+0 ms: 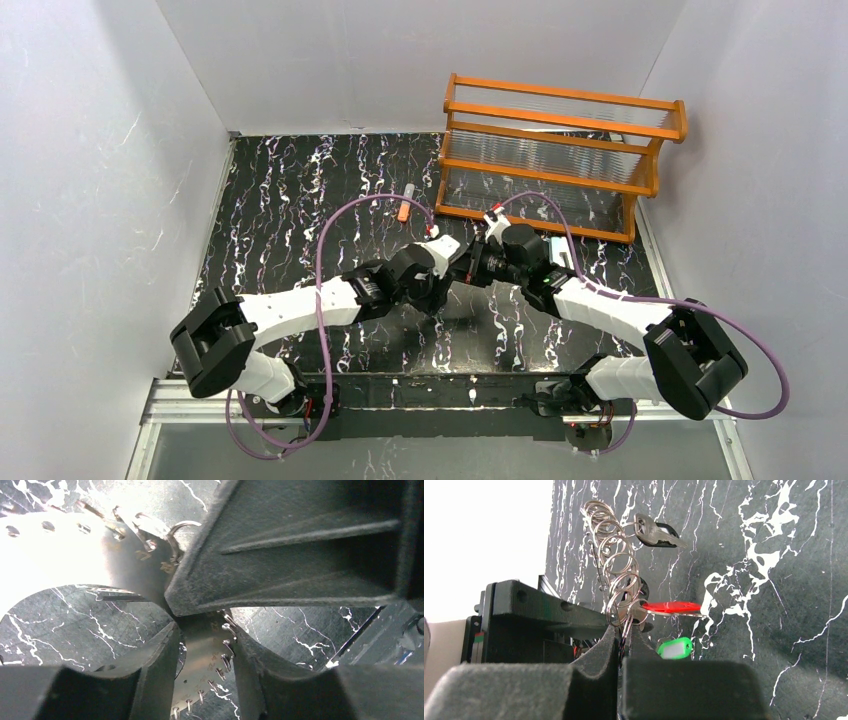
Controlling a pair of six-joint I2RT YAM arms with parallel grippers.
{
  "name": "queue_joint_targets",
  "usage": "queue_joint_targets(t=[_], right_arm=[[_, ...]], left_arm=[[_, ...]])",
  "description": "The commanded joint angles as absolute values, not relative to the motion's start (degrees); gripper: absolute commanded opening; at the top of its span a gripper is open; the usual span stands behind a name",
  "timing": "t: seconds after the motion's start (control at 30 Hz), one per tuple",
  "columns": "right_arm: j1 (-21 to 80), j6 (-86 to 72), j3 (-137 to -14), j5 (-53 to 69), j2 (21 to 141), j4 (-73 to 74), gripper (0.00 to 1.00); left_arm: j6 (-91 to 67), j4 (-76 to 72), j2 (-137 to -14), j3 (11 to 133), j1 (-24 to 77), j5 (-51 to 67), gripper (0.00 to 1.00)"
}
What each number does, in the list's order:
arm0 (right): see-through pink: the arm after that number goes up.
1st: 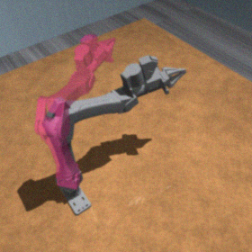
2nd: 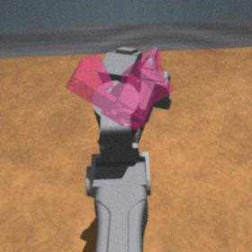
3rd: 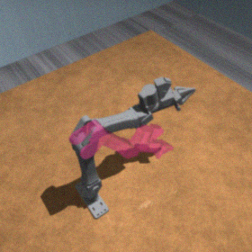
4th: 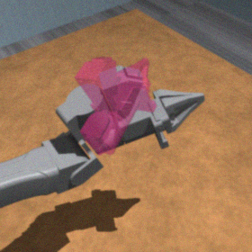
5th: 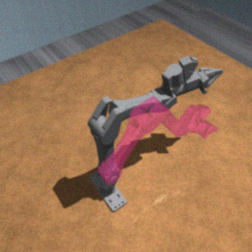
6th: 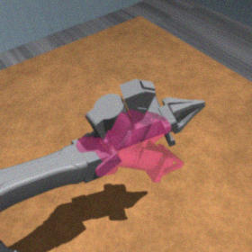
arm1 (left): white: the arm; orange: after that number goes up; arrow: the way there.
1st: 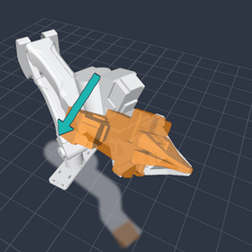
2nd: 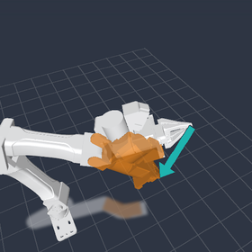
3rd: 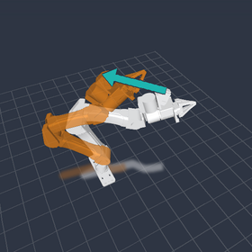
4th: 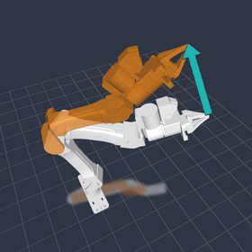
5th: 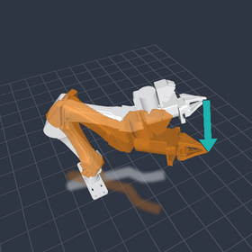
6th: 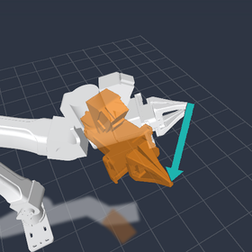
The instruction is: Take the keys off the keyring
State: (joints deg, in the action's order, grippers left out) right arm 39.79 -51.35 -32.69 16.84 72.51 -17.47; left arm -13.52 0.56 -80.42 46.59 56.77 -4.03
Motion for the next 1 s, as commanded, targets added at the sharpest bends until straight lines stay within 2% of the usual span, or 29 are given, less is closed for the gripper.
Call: queue_joint_targets(t=[0.0, 0.1, 0.3, 0.5, 0.67, 0.87, 0.97], right_arm=[[40.0, -52.13, -32.26, 18.02, 71.53, -22.49, 0.02], [40.02, -51.19, -32.08, 17.52, 70.45, -22.11, 0.1], [40.06, -48.13, -31.98, 15.73, 67.32, -20.83, 0.38], [40.07, -41.83, -31.31, 13.16, 62.32, -19.65, 0.72], [40.01, -34.23, -27.77, 7.75, 55.31, -20.41, 0.97], [40.06, -26.78, -16.28, 7.56, 44.88, -31.86, 0.99], [40.05, -23.46, -14.73, 10.07, 41.97, -31.66, 0.99]], left_arm=[[-14.5, 0.26, -80.02, 48.59, 56.95, -5.99, 0.32], [-14.38, 0.89, -78.64, 49.07, 56.97, -6.6, 0.21], [-13.22, 4.03, -76.36, 50.83, 56.89, -8.33, 0.07], [-14.12, 5.96, -74.85, 51.54, 56.74, -9.86, 0.01], [-18.25, 5.97, -72.66, 51.76, 55.55, -9.65, 0.0], [-22.96, 4.93, -70.58, 52.2, 54.28, -7.55, 0.0], [-24.4, 4.15, -69.54, 52.49, 53.78, -6.53, 0.0]])
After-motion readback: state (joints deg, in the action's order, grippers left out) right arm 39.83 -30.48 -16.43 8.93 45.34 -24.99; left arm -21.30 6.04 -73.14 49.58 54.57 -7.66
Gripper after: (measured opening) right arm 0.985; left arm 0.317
